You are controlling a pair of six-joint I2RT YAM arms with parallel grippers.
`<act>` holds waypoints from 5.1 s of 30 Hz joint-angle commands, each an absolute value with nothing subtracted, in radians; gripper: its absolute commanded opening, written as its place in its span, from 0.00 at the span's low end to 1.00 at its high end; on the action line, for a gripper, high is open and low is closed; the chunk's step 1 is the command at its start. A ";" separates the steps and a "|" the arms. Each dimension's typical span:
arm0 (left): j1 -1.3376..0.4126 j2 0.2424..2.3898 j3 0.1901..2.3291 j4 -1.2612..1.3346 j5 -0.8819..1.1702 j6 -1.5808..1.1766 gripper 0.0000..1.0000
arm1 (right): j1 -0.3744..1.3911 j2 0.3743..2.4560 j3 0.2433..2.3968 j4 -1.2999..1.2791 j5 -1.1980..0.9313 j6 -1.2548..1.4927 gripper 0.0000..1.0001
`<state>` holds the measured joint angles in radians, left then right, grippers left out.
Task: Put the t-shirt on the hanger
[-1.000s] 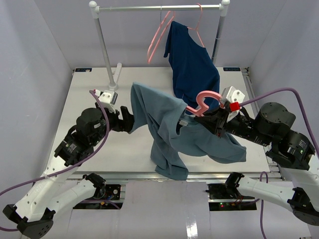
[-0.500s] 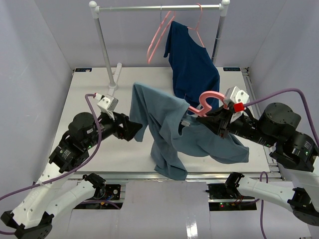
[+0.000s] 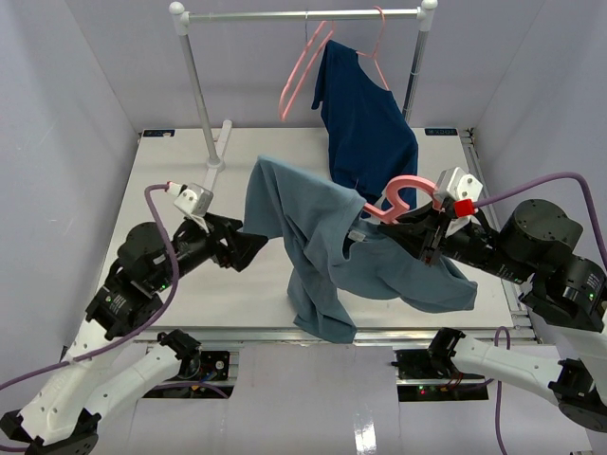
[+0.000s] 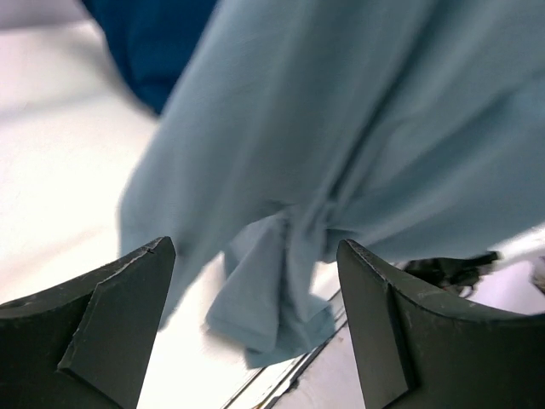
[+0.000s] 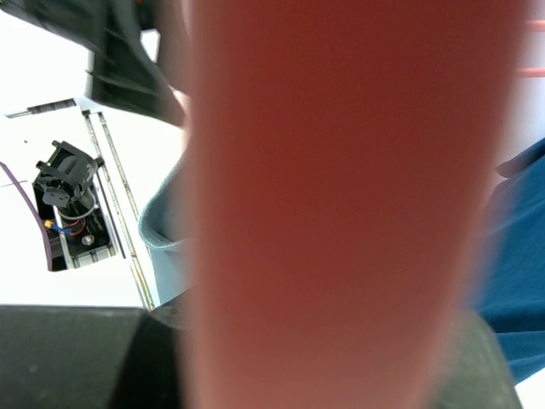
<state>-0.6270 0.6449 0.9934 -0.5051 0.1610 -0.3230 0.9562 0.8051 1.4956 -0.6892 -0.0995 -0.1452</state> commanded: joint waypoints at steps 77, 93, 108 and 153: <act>-0.629 0.922 1.297 -0.795 0.747 0.376 0.63 | 0.962 0.889 1.277 -0.558 -0.356 -0.243 0.08; -0.630 0.924 1.324 -0.712 0.766 0.362 0.73 | 0.961 0.901 1.277 -0.603 -0.265 -0.255 0.08; -0.630 0.950 1.312 -0.719 0.733 0.394 0.74 | 0.962 0.897 1.307 -0.636 -0.297 -0.267 0.08; -0.646 0.998 1.259 -0.702 0.769 0.368 0.00 | 0.960 0.791 1.164 -0.465 -0.004 -0.154 0.48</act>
